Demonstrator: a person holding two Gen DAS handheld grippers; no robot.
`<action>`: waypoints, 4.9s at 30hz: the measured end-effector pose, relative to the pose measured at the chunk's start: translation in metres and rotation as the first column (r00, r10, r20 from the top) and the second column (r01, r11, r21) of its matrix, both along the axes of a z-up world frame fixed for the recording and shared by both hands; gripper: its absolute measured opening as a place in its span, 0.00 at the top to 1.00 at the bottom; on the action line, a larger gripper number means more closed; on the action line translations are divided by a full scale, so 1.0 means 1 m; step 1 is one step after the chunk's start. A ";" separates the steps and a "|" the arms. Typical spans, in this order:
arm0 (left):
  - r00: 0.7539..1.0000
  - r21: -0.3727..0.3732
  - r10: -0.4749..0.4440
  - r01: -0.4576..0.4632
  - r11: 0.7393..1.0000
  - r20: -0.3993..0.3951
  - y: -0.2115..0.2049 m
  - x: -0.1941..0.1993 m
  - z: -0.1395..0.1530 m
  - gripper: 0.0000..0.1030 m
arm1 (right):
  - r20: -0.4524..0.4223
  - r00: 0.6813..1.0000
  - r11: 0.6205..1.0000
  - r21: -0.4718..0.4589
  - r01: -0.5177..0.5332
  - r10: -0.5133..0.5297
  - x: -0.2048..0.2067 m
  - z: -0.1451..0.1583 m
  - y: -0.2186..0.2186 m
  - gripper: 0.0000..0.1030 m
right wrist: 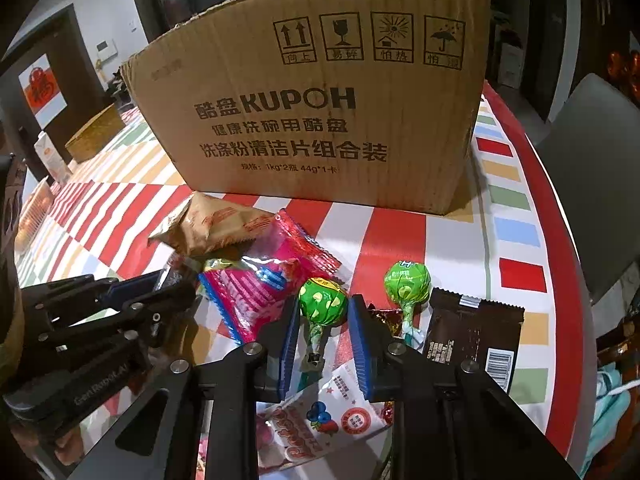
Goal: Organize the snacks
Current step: 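Move both tools back toward the snacks in front of the box, then grasp the brown stick snack with the left tool while the right tool grasps the green lollipop, then lift both items over the box and open both tools to drop them inside, then move both tools back down toward the remaining snacks, then grasp the pink candy bag with the left tool while the right tool grasps another green lollipop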
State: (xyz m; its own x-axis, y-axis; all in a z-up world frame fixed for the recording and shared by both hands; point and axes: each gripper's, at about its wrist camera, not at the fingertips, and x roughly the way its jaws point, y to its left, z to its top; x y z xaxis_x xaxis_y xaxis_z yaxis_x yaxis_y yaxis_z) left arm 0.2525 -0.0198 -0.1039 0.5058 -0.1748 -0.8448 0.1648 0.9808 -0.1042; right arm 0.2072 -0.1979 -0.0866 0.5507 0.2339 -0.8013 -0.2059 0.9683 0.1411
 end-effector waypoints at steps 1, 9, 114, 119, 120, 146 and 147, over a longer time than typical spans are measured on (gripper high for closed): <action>1.000 -0.002 -0.002 0.002 1.000 0.005 -0.001 -0.001 0.001 0.83 | 0.001 1.000 1.000 0.003 0.001 -0.001 -0.001 0.001 0.000 0.75; 0.998 -0.026 -0.008 0.009 1.000 0.065 0.000 -0.020 0.022 0.83 | 0.057 0.998 1.000 0.014 0.006 -0.007 -0.016 0.024 -0.001 0.75; 0.947 0.055 -0.283 0.278 0.959 0.153 -0.060 -0.025 0.110 0.61 | 0.146 0.989 0.999 -0.045 -0.013 0.020 -0.033 0.110 -0.041 0.63; 0.945 0.053 -0.309 0.305 0.951 0.103 -0.066 -0.022 0.086 0.61 | 0.103 0.994 0.998 -0.056 -0.018 0.023 -0.031 0.090 -0.043 0.64; 0.946 0.055 -0.311 0.307 0.950 0.095 -0.067 -0.021 0.081 0.61 | 0.097 0.995 0.998 -0.059 -0.019 0.025 -0.031 0.086 -0.044 0.64; 0.946 0.062 -0.325 0.325 0.944 -0.010 -0.076 0.026 0.017 0.61 | -0.059 0.998 0.997 -0.073 -0.039 0.035 0.015 0.018 -0.039 0.64; 0.946 0.060 -0.324 0.324 0.944 -0.012 -0.075 0.027 0.016 0.61 | -0.063 0.997 0.996 -0.076 -0.040 0.035 0.017 0.016 -0.038 0.64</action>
State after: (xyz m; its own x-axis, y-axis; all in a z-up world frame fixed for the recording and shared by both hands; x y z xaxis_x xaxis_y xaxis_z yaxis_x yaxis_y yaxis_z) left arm 0.2796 -0.0953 -0.0882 0.4284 -0.2772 -0.8600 0.4748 0.8789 -0.0468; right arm 0.2239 -0.2361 -0.0703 0.4921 0.1896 -0.8496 -0.2355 0.9686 0.0797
